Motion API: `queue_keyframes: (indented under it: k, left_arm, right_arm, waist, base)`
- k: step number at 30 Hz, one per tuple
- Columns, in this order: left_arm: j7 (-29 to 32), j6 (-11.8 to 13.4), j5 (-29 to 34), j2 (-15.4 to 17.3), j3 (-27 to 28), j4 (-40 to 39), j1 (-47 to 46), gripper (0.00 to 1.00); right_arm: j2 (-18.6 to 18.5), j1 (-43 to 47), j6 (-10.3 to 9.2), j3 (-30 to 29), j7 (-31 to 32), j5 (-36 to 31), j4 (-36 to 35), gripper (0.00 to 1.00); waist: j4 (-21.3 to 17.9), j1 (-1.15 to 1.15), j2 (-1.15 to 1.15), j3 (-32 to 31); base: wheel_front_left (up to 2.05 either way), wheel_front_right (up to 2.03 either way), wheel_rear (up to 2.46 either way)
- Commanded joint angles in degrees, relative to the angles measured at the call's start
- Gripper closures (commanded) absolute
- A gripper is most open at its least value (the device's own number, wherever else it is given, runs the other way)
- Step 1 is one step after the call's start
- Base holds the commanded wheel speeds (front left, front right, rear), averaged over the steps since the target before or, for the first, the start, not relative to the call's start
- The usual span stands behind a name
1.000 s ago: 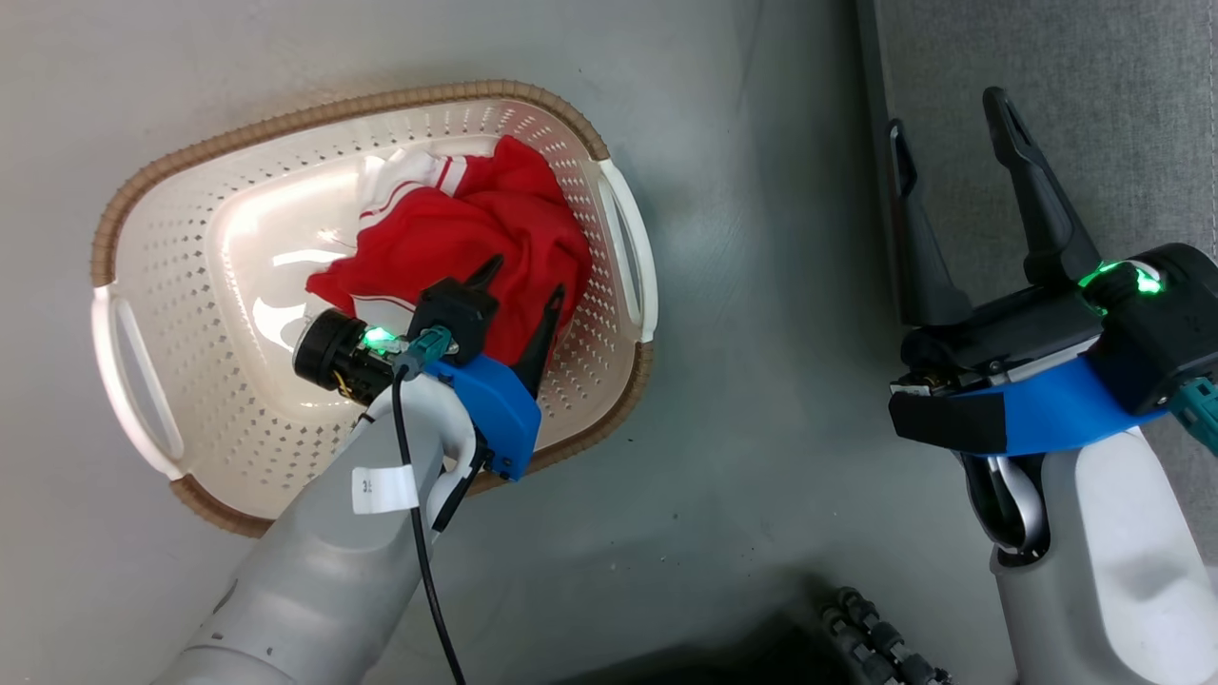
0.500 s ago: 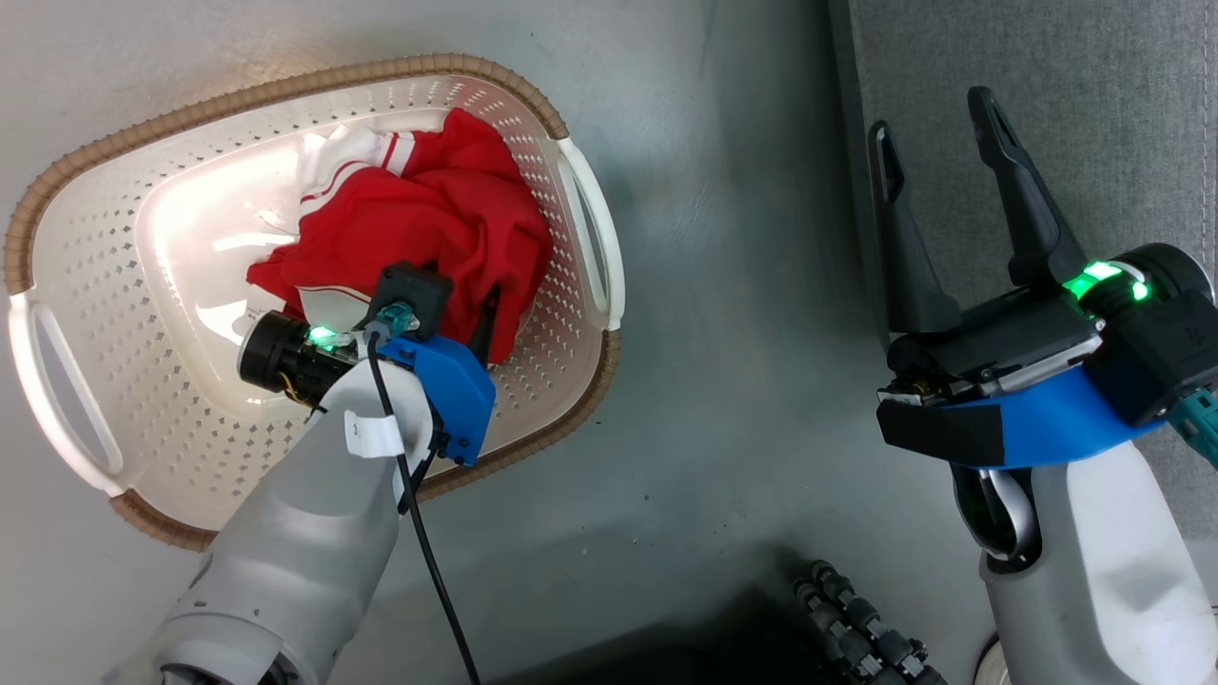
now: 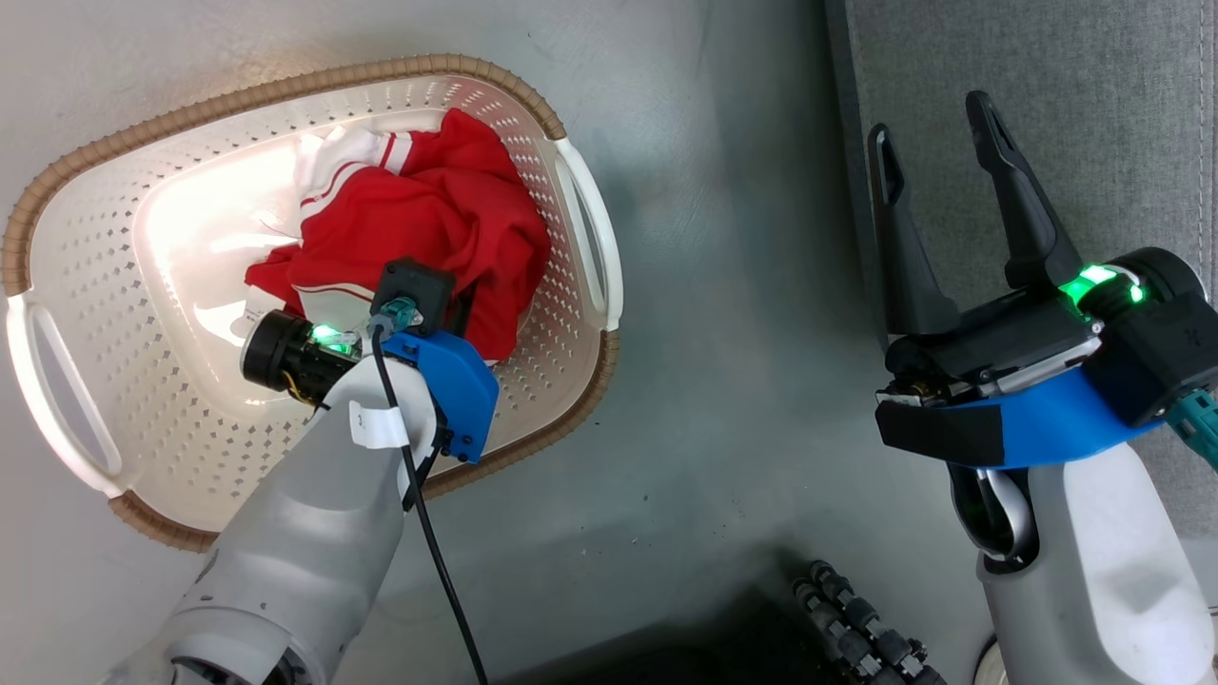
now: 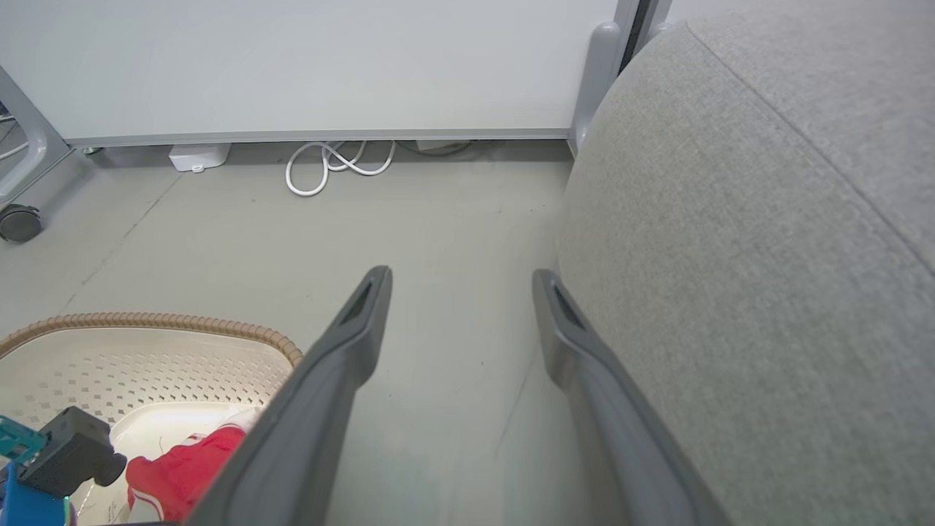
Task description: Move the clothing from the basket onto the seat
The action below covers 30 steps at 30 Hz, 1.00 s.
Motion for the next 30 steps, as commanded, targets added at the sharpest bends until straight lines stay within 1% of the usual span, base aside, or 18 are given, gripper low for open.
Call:
queue_keyframes:
  k: [1, 9, 18, 24, 25, 30]
  left_arm:
    - [-0.4, -0.3, -0.2, 0.0, -0.3, 0.2, -0.9, 1.00]
    - [-0.7, -0.5, -0.9, -0.3, -0.7, 0.6, -0.5, 1.00]
    - [-1.2, -0.7, -2.0, -0.8, -1.3, -0.9, 0.5, 1.00]
    - [-1.5, -0.9, -2.9, -0.9, -1.9, -3.6, 2.4, 1.00]
    - [-1.5, -0.9, -3.1, -0.9, -2.0, -5.3, 3.2, 1.00]
    - [-1.5, -0.9, -3.5, -0.9, -2.1, -10.2, 6.7, 1.00]
  right_arm:
    - [0.1, -0.1, 0.01, -0.2, -0.4, 0.4, 0.2, 0.00]
    - [0.1, 0.1, 0.01, -0.4, -0.4, 0.1, 0.9, 0.00]
    - [0.1, 0.8, 0.01, -1.6, 0.1, -1.2, 0.9, 0.00]
    - [0.1, 1.7, 0.01, -2.3, 1.4, -2.8, 0.9, 0.00]
    - [0.1, 2.5, 0.01, -2.6, 1.7, -2.9, 1.2, 0.00]
    - [0.1, 4.8, 0.01, -3.0, 2.4, -3.4, 2.5, 0.00]
  waist:
    - [0.0, 0.00, 0.00, -0.1]
    - [0.5, 0.00, 0.00, -1.4]
    - [3.1, 0.00, 0.00, -5.4]
    - [5.6, 0.00, 0.00, -11.1]
    - [6.3, 0.00, 0.00, -13.4]
    - [8.2, 0.00, 0.00, -20.9]
  base:
    - [0.00, 0.00, 0.00]
    - [0.00, 0.00, 0.00]
    - [0.00, 0.00, 0.00]
    - [0.00, 0.00, 0.00]
    - [0.00, 0.00, 0.00]
    - [0.00, 0.00, 0.00]
